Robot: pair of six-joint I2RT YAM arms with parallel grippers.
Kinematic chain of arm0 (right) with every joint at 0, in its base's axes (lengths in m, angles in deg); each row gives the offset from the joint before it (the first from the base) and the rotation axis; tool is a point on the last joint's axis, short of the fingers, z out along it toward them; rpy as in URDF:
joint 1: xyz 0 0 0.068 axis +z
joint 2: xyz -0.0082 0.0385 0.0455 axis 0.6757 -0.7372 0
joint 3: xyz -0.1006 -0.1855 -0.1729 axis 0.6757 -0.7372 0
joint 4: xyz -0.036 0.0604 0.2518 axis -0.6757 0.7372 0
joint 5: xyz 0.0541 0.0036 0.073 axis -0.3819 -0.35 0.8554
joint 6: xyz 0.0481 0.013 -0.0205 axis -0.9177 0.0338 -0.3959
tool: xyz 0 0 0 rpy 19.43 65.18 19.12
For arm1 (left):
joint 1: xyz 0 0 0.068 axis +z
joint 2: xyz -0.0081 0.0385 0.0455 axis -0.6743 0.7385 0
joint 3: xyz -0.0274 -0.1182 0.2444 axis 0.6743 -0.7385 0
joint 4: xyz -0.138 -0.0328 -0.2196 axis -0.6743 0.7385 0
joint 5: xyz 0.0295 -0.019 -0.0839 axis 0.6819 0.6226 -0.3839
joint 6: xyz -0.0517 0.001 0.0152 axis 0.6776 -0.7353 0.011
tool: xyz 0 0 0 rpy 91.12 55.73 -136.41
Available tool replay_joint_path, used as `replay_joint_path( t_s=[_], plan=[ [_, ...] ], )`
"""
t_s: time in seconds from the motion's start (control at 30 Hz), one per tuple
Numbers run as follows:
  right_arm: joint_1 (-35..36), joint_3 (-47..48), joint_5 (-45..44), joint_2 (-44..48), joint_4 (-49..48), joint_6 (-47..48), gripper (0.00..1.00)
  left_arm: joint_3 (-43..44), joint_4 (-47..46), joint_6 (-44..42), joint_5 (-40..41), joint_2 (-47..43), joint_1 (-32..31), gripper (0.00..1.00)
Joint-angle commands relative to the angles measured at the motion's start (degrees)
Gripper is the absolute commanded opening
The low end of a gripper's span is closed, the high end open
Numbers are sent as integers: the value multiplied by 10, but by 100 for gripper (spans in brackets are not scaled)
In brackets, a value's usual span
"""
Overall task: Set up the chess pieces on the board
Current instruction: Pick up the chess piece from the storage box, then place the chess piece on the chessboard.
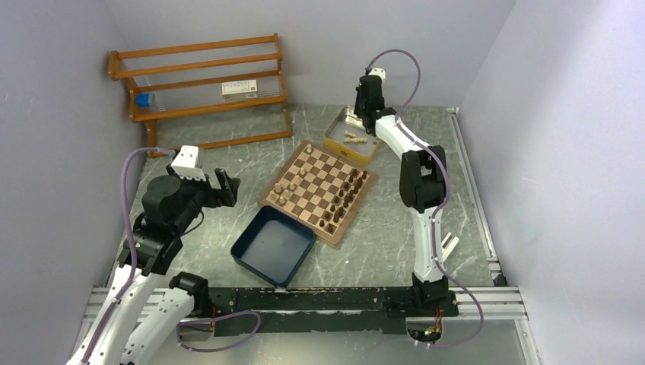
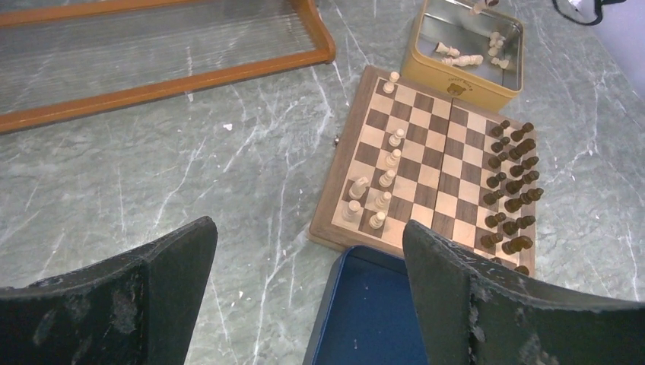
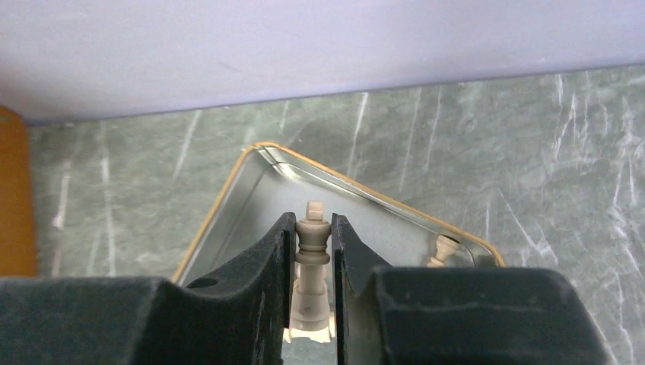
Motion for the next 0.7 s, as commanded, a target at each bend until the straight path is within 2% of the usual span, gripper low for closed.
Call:
replay_joint_path(
  t_s=[0.0, 0.1, 0.23, 0.5, 0.67],
  plan=[
    [0, -25, 39, 56, -15, -6, 14, -2, -24, 16, -38, 20, -1, 95],
    [0, -83, 86, 106, -39, -7, 14, 16, -30, 39, -70, 56, -1, 93],
    [3, -160, 85, 162, -104, 8, 14, 47, -17, 52, -126, 130, -1, 90],
    [2, -162, 106, 168, -71, 27, 14, 38, -60, 59, -213, 197, 0, 87],
    [2, -168, 119, 171, -67, 26, 14, 26, -132, 81, -223, 203, 0, 85]
  ],
)
